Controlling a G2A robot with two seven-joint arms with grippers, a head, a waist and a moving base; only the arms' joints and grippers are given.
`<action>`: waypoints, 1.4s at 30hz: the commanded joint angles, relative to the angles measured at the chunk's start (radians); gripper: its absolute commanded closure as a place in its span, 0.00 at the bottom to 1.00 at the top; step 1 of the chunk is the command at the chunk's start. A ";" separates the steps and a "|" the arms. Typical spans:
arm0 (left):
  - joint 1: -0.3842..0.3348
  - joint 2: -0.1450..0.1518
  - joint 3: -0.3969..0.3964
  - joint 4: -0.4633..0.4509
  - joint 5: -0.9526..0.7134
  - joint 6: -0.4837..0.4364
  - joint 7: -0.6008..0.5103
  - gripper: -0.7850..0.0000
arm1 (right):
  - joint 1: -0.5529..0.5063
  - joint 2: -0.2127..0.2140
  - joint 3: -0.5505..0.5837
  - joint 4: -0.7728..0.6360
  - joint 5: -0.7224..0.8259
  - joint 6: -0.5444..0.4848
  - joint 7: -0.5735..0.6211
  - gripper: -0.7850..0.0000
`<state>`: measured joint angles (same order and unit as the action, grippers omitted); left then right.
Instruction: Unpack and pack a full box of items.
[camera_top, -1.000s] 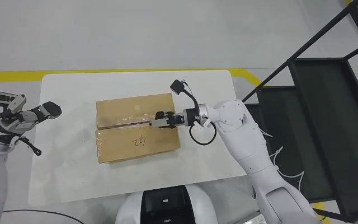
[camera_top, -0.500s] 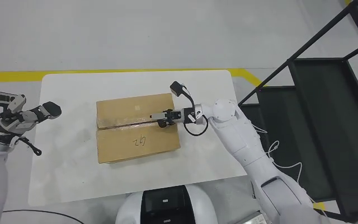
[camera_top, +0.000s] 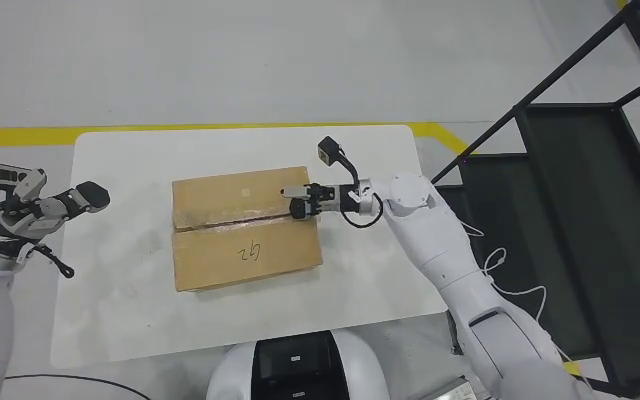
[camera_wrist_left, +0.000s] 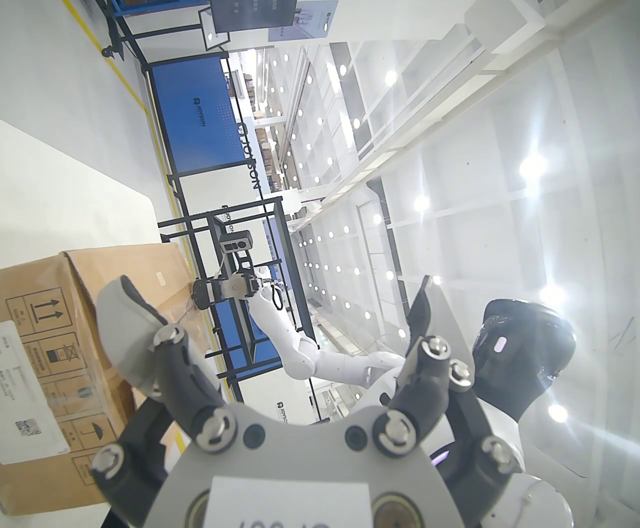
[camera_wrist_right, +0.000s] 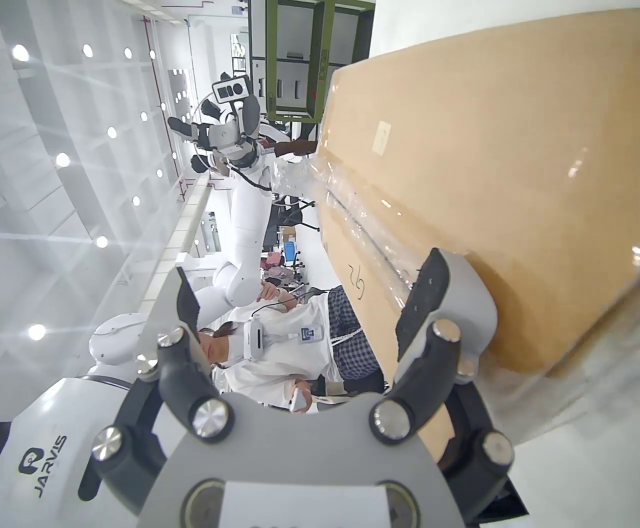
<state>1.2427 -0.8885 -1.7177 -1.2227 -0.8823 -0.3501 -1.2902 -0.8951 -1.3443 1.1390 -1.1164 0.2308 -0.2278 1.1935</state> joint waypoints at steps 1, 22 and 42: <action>0.000 0.000 0.000 0.000 0.000 0.000 0.000 0.00 | -0.009 0.006 0.009 -0.007 -0.005 0.005 0.004 0.00; 0.000 0.000 0.000 0.000 0.000 0.000 0.000 0.00 | 0.085 -0.027 -0.148 0.057 0.033 0.023 -0.027 0.00; 0.092 0.002 -0.121 -0.010 -0.047 -0.010 0.123 0.00 | 0.291 -0.188 -0.441 0.300 0.138 -0.081 -0.064 0.00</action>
<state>1.3283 -0.8856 -1.8340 -1.2295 -0.9276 -0.3595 -1.1749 -0.6113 -1.5263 0.7051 -0.8264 0.3633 -0.3062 1.1300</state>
